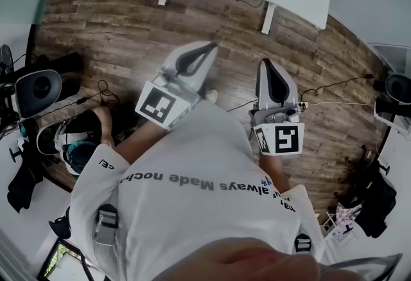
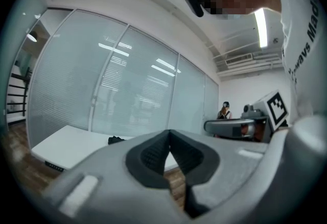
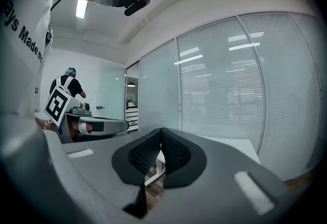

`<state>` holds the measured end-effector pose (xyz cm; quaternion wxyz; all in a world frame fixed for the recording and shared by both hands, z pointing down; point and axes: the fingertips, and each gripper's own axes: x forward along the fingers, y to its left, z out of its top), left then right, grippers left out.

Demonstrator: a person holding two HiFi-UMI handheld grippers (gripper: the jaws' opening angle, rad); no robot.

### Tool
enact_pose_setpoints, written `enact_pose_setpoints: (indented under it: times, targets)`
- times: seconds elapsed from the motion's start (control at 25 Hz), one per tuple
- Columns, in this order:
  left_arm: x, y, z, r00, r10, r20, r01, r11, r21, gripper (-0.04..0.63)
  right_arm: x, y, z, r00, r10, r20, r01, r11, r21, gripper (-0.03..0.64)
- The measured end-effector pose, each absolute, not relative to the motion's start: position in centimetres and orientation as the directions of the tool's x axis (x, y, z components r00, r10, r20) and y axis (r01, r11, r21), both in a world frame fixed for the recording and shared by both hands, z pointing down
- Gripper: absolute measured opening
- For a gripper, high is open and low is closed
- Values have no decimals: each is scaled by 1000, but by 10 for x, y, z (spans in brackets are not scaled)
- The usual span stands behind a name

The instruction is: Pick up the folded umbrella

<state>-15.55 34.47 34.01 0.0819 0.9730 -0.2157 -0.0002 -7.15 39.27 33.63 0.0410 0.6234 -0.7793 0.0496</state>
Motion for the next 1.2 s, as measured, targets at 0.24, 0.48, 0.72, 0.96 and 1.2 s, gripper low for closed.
enact_pose_setpoints:
  times: [0.24,0.48,0.72,0.96,1.2]
  targets:
    - [-152,243,329,897,-442,-3,-436,-887,152,2,-74,289,330,-251,-956,149,-968,252,-9,0]
    - [-174,147,331,885,-465,-7,-459,-876,148,2,-95,196,330,-269,-952,146,-962,271,-1,1]
    - [-166,101,335,891,-454,15,-450,-878,161,2,-80,158,340,-236,-956,175,-971,238,-10,0]
    - [-130,69,342,902,-432,21,-428,-886,178,2,-47,119,342,-221,-962,163,-975,222,-12,0]
    - [-74,23,341,905,-425,25,-423,-890,173,2,7,72,342,-217,-966,143,-976,216,-19,2]
